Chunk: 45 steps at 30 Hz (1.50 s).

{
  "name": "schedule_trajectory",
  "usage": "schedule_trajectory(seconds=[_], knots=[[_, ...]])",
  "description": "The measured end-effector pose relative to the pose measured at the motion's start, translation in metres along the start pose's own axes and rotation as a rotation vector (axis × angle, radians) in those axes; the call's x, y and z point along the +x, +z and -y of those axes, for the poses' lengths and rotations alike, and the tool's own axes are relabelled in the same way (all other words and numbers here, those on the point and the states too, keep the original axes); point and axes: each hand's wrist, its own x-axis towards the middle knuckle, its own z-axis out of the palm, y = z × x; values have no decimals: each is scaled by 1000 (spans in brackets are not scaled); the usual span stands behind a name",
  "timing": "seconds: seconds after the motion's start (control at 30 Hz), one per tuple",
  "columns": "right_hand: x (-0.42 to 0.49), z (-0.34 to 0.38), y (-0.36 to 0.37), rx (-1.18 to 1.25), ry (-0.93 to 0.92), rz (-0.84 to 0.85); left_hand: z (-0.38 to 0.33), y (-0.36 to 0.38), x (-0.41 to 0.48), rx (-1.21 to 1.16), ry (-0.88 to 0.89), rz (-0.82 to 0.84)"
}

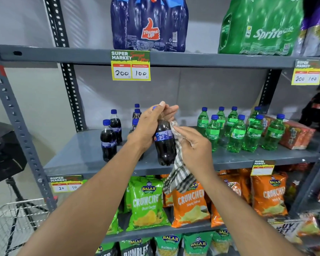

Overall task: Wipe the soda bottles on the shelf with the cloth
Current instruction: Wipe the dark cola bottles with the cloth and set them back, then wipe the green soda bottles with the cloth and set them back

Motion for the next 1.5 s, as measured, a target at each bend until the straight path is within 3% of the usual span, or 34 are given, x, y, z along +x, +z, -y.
schedule_trajectory(seconds=[0.2,0.53,0.77,1.03,1.23,1.33,1.43,1.5], knots=[[-35,-41,-18,33,151,141,13,-10,18,90,44,-35],[-14,-63,-51,183,198,22,43,-11,38,735,10,-96],[-17,-84,-78,216,239,12,67,-22,46,837,-104,-137],[-17,-95,-84,193,271,-22,77,-25,43,841,-106,-175],[-24,-93,-76,199,311,-22,80,-19,35,901,35,-270],[-30,-94,-80,145,315,-43,78,-8,33,1043,286,-304],[-32,-97,-89,98,324,-88,79,26,38,1088,577,-187],[-32,-99,-96,62,311,-115,88,51,46,1076,611,-84]])
